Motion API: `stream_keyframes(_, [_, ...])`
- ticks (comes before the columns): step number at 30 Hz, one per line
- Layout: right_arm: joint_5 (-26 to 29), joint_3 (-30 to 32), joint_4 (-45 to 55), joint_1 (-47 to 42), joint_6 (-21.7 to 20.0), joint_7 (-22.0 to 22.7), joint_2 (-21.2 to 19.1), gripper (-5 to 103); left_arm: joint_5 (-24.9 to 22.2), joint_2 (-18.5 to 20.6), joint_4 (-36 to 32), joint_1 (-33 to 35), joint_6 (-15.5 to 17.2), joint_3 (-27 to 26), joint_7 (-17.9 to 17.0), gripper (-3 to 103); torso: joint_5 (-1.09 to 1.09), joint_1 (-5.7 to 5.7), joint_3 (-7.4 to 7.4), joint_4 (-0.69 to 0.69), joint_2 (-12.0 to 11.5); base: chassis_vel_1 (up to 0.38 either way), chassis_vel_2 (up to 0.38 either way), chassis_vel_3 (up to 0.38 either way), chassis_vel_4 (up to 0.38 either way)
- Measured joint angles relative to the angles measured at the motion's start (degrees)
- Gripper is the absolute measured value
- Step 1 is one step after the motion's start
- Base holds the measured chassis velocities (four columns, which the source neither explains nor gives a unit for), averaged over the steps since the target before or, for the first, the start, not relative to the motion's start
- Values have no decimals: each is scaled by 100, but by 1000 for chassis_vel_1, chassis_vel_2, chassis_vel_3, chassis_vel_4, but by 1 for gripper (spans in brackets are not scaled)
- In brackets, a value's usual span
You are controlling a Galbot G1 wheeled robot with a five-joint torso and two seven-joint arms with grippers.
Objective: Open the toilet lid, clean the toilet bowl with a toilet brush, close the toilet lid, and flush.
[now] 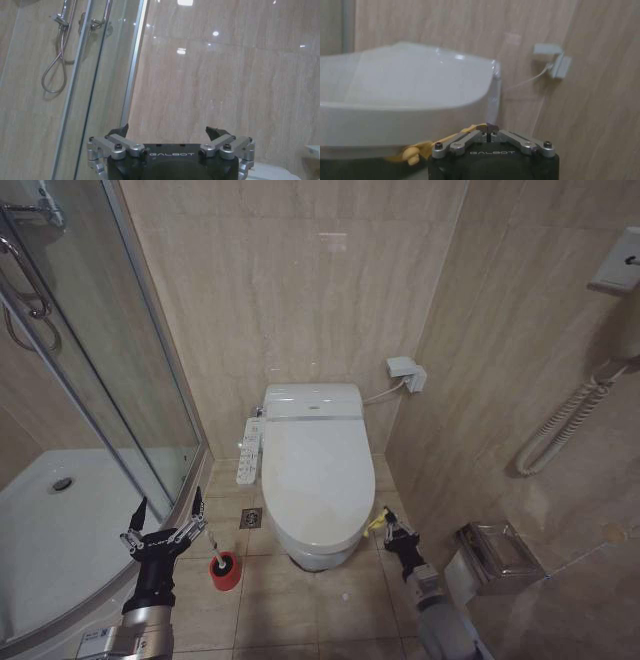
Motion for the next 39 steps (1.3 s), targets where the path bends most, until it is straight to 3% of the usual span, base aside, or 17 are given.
stream_keyframes(5, [68, 85, 172, -3, -34, 33, 21, 0, 0, 0, 0, 0, 0, 0, 0, 100, -2, 0, -1, 0, 0, 0, 0, 0, 0])
stream_keyframes(9, [305, 324, 791, 135, -318, 203, 163, 0, 0, 0, 0, 0, 0, 0, 0, 100, -3, 0, -1, -1, 0, 0, 0, 0, 0])
stream_keyframes(19, [679, 415, 1292, 567, -819, 453, 369, 0, 0, 0, 0, 0, 0, 0, 0, 100, -3, 0, -1, -1, 0, 0, 0, 0, 0])
stream_keyframes(30, [1253, 411, 1153, 1707, -1358, 679, 56, 0, 0, 0, 0, 0, 0, 0, 0, 100, -2, 0, 0, 2, 0, 0, 0, 0, 0])
stream_keyframes(39, [1413, 307, 688, 2394, -1447, 754, -75, 0, 0, 0, 0, 0, 0, 0, 0, 100, -2, 0, 0, 0, 0, 0, 0, 0, 0])
